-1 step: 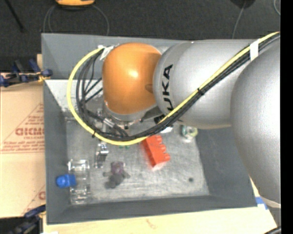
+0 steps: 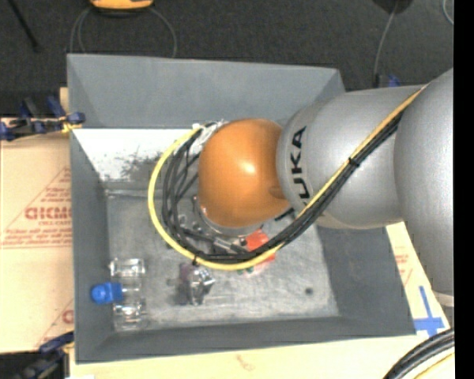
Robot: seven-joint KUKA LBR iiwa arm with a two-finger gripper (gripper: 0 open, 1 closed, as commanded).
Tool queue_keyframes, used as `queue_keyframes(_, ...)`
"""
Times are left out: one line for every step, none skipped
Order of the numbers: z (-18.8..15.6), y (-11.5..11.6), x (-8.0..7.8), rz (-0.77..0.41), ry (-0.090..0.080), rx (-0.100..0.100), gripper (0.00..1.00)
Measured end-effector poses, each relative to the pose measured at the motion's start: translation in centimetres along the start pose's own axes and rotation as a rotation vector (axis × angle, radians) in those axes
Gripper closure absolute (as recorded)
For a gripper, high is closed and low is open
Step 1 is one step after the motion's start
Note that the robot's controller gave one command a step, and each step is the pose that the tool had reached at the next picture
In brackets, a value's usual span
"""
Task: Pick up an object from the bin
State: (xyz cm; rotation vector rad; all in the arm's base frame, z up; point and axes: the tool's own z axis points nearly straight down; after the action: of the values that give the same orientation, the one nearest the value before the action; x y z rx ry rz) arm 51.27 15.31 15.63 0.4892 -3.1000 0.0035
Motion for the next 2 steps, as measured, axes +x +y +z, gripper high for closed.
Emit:
queue_keyframes(8.56,-6.13,2.91,-0.059,-0.017,-0.004,0.00)
queue_keyframes(8.10,-6.00,2.69,-0.057,-0.018,-0.002,1.00)
